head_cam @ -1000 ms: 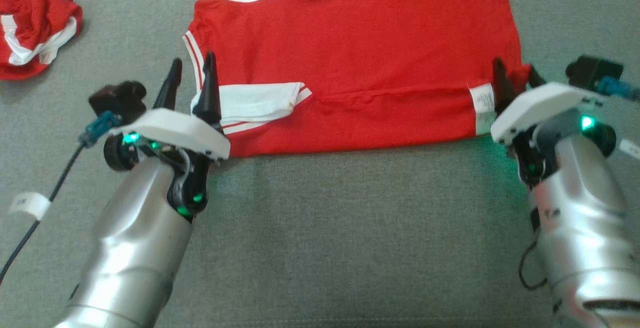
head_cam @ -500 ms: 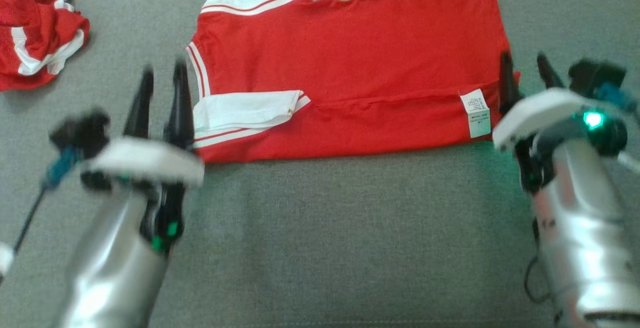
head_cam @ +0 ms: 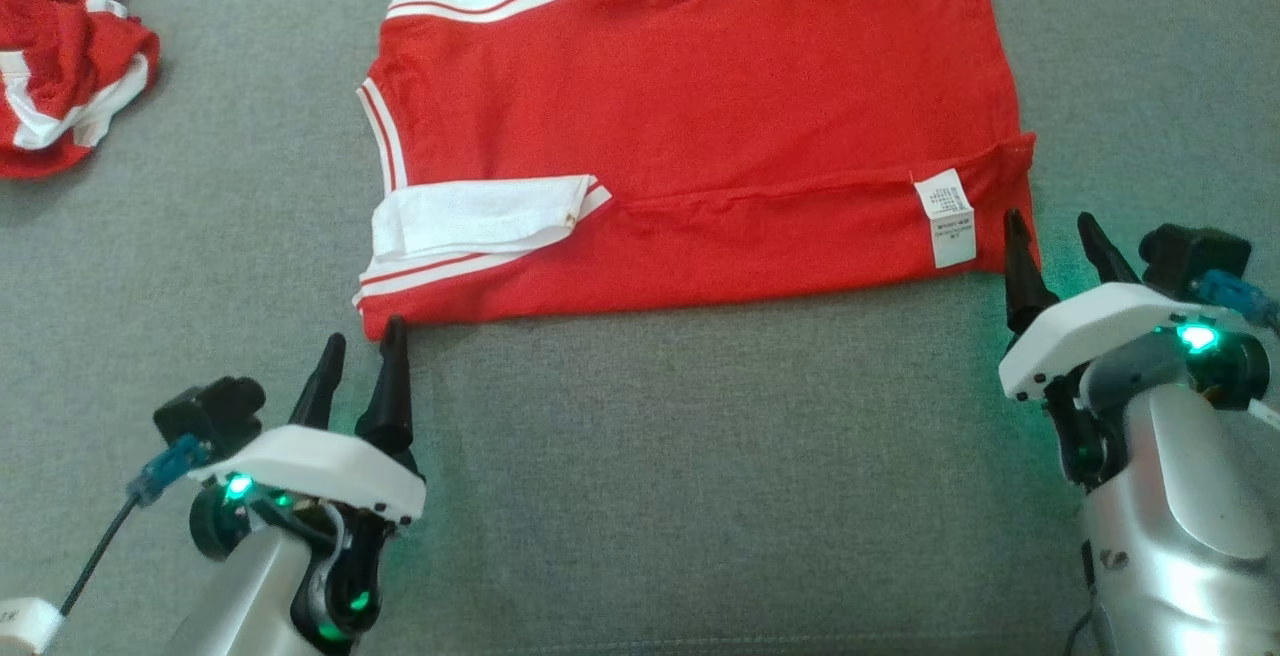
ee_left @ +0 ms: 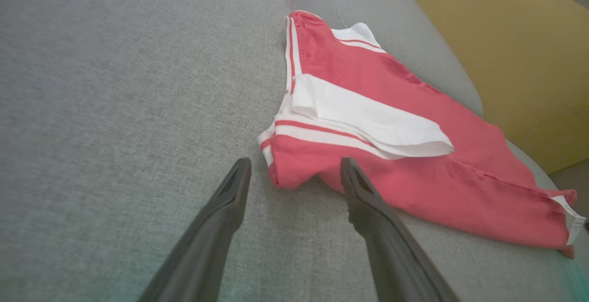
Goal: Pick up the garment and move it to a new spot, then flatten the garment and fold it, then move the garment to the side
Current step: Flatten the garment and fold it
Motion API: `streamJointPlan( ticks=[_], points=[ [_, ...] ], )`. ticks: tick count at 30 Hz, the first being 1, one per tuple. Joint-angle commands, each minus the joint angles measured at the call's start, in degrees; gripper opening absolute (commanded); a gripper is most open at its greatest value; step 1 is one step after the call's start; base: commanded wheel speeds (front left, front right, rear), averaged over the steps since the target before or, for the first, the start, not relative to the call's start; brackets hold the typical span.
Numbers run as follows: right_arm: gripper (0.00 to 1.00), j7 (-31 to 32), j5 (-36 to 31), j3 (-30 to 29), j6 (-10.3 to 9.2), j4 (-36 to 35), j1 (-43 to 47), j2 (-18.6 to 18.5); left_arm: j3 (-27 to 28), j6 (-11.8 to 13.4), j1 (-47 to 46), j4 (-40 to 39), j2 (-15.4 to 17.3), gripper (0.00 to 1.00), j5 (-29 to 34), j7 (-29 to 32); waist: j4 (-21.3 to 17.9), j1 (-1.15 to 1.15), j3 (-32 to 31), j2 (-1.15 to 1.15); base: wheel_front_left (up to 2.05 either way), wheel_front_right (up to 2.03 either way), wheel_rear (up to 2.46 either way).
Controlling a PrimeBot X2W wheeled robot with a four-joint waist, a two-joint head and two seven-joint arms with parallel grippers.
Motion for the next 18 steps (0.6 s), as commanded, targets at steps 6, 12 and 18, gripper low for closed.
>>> streamJointPlan(
  ticks=[6,12,18],
  points=[
    [1.0,2.2,1.2,2.7,0.42,-3.6,-0.3,0.0,1.6,-0.2,-4.7,2.1,-0.3,1.0,-1.3,1.1,-0.7,0.0,1.5,0.0,0.0,0.0,0.0],
    [1.0,2.9,1.4,3.2,0.42,-2.9,-1.1,0.0,1.7,-1.3,-6.7,5.3,-1.0,1.0,-2.5,1.8,-0.9,0.0,2.3,0.0,0.0,0.0,0.0],
    [1.0,3.4,1.8,3.9,0.42,-0.4,-2.6,0.0,1.6,-2.2,-8.5,8.0,-1.7,0.35,-3.1,2.1,-0.8,0.0,3.0,0.0,0.0,0.0,0.0]
  ],
)
